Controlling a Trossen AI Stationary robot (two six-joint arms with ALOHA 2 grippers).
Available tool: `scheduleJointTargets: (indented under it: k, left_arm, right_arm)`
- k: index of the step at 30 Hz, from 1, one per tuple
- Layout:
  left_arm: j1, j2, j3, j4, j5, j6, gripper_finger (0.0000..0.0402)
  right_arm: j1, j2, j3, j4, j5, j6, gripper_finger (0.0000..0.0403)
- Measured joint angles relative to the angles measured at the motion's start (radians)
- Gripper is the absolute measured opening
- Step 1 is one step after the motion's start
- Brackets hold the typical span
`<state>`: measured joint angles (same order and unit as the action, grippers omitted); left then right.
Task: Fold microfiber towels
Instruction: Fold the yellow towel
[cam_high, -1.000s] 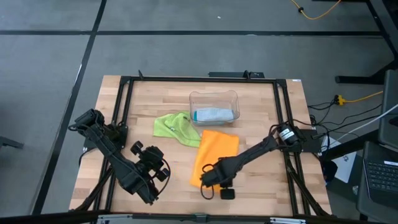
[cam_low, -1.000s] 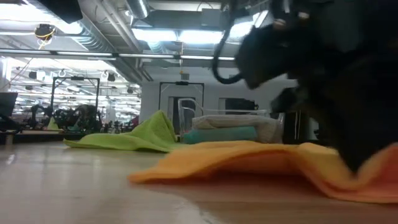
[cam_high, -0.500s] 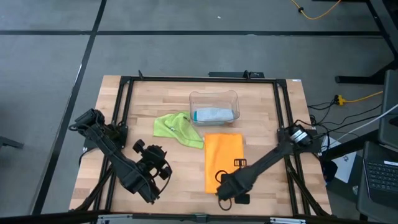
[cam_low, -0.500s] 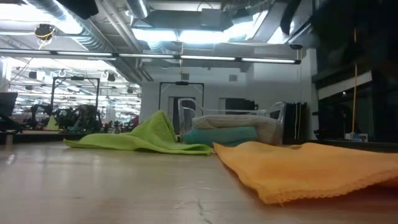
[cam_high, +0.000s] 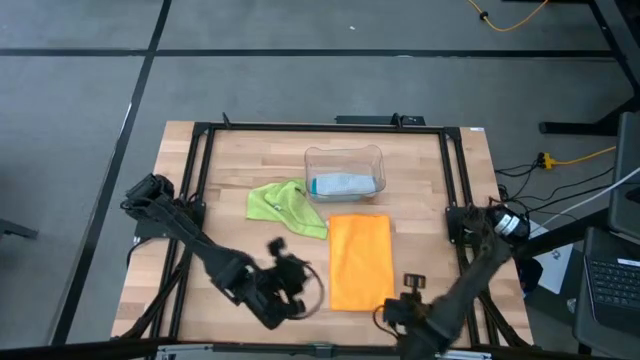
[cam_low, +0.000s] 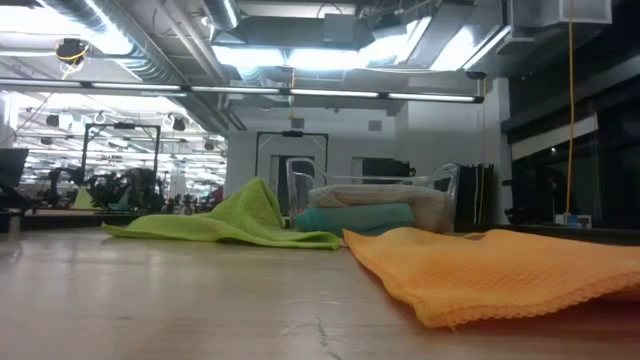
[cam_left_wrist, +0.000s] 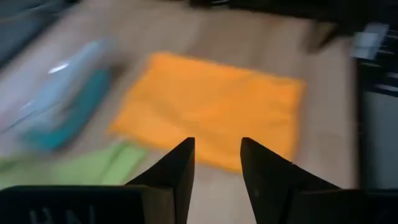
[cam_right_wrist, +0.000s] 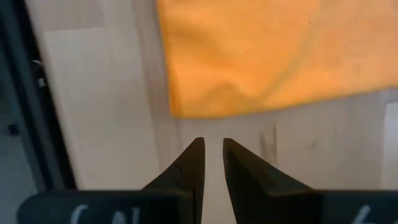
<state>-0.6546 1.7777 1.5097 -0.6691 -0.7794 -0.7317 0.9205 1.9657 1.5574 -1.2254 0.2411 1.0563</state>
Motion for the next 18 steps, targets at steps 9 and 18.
scheduleJointTargets:
  k: [9, 18]
  left_arm:
    - [0.133, 0.152, 0.000, 0.541, 0.485, 0.398, 0.0122]
    - [0.182, 0.239, -0.001, 0.574, 0.672, 0.342, 0.0157]
  right_arm:
    - [0.133, 0.001, 0.000, 0.002, 0.163, 0.126, 0.0062]
    - [0.143, 0.001, 0.001, -0.003, 0.162, 0.173, 0.0112]
